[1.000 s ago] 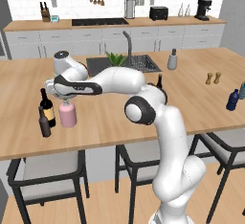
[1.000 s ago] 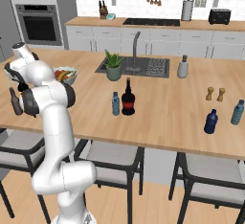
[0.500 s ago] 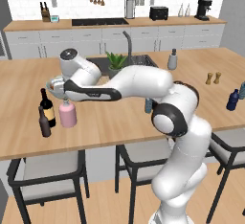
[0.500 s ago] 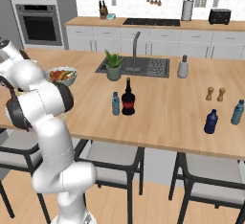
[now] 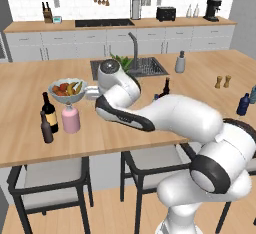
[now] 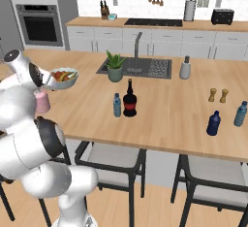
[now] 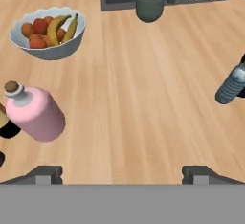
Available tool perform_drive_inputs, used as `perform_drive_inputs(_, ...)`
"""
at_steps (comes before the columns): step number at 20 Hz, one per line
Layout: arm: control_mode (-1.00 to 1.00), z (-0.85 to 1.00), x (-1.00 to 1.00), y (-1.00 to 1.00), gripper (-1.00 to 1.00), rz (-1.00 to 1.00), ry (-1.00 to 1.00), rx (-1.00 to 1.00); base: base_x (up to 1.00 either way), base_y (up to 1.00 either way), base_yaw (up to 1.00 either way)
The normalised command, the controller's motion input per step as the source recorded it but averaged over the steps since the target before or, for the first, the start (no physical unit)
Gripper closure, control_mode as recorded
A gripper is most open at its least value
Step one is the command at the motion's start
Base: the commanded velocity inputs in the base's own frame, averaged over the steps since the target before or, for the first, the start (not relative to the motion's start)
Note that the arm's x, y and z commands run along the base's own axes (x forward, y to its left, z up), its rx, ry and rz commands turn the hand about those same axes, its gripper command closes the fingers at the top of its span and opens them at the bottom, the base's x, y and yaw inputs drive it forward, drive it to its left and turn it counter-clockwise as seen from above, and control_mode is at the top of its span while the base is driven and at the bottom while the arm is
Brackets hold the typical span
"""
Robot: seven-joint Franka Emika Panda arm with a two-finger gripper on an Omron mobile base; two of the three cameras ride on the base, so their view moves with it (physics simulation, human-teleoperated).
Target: Move the plastic bottles in the middle to the plastics group, and the glass bottles in the middle to the glass group.
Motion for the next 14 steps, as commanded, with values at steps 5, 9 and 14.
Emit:
perform_drive_inputs(5,-1.0,0.14,-0.03,-1.0,-1.0,-0.23,0.01,0.0,0.0,0.0,0.0)
perform_drive_inputs(9,-1.0,0.0,0.0,-1.0,-1.0,-0.28,0.02,0.0,0.0,0.0,0.0)
perform_drive_inputs(14,-1.0,-0.1,0.38,-0.95,-1.0,-0.23,0.05,-0.01,0.0,0.0,0.0)
